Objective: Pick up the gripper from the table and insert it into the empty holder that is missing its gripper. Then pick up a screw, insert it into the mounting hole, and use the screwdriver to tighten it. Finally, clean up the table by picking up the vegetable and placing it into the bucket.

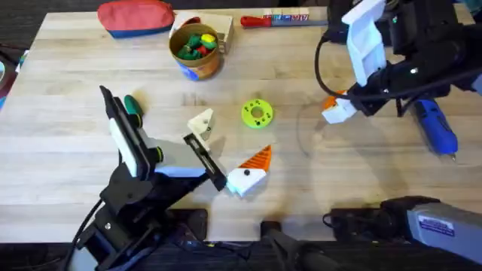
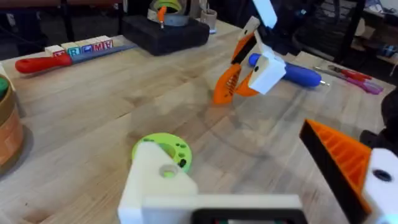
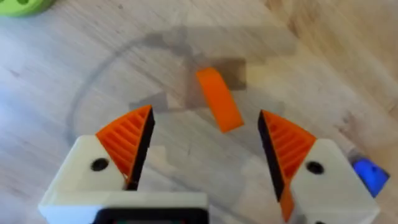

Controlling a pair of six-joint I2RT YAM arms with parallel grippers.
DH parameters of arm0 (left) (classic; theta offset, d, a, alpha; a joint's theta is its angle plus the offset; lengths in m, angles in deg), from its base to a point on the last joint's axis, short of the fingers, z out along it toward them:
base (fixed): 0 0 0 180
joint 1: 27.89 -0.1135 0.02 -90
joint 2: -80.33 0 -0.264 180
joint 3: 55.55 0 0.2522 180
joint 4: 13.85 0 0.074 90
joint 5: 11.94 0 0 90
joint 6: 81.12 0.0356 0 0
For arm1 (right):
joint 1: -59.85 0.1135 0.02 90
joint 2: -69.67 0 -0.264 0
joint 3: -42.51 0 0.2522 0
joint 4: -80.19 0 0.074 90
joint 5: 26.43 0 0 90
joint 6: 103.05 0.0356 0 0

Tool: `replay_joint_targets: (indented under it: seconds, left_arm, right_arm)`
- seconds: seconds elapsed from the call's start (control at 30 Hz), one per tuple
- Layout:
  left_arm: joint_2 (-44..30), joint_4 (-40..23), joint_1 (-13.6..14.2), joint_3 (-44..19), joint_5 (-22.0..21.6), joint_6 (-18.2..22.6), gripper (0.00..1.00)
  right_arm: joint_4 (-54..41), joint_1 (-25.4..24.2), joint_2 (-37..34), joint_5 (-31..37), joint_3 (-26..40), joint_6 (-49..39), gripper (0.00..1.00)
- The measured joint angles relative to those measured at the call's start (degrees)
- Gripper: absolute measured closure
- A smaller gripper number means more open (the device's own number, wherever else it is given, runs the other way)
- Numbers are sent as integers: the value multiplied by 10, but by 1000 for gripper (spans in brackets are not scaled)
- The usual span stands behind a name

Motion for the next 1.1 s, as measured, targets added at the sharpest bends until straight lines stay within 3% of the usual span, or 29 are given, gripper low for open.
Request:
replay_joint_targets:
  seconds: [0.47,0.53,0.67,0.7,0.9,0.93,1.1]
  left_arm:
    - [0,0,0,0,5,-2,13]
    - [0,0,0,0,5,-2,14]
    - [0,0,0,0,5,-3,13]
    - [0,0,0,0,5,-4,14]
    - [0,0,0,0,5,-4,14]
    - [0,0,0,0,5,-4,13]
    - [0,0,0,0,5,-4,13]
  right_arm:
    - [42,0,-46,33,0,-45,491]
    - [43,0,-45,35,0,-47,594]
    - [44,0,-45,37,0,-51,931]
    - [44,0,-43,38,0,-50,976]
    - [20,0,-1,39,3,-47,997]
    - [5,-2,51,39,12,-20,997]
    - [-13,-38,155,-11,23,82,998]
